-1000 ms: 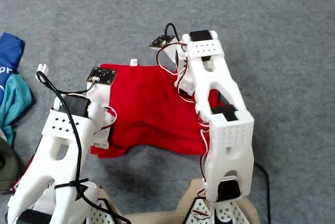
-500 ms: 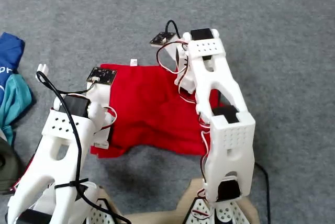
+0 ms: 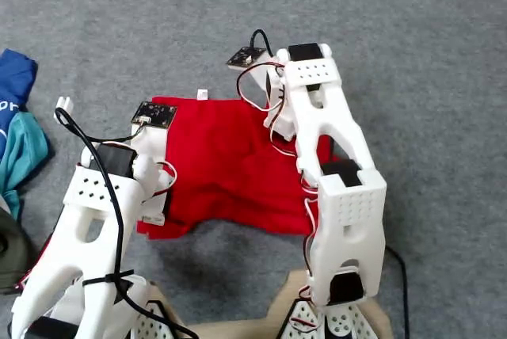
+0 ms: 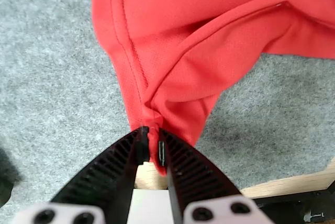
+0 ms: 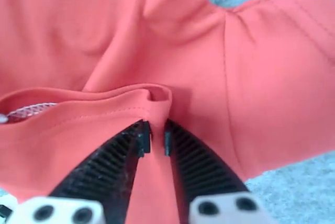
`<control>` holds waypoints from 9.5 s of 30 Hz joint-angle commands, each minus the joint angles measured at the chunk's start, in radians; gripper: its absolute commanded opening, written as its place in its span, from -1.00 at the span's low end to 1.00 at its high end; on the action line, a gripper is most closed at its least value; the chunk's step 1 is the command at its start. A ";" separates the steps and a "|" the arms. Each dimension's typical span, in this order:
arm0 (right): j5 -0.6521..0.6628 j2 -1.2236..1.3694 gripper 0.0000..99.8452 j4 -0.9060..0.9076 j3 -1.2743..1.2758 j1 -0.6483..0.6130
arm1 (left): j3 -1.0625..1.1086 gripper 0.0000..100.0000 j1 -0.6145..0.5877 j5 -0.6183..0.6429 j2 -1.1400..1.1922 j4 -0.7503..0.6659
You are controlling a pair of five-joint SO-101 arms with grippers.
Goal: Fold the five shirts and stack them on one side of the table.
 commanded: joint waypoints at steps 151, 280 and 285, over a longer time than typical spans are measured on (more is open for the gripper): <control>0.153 -0.659 -0.99 0.150 -0.018 0.363 | -0.555 -0.96 -0.241 -0.086 0.354 -0.209; -0.123 -0.091 -0.99 -0.569 0.248 0.377 | -0.609 -0.96 -0.255 0.147 0.998 -0.677; -0.118 0.022 -0.99 -0.477 0.071 0.414 | -0.715 -0.96 -0.302 0.149 1.084 -0.638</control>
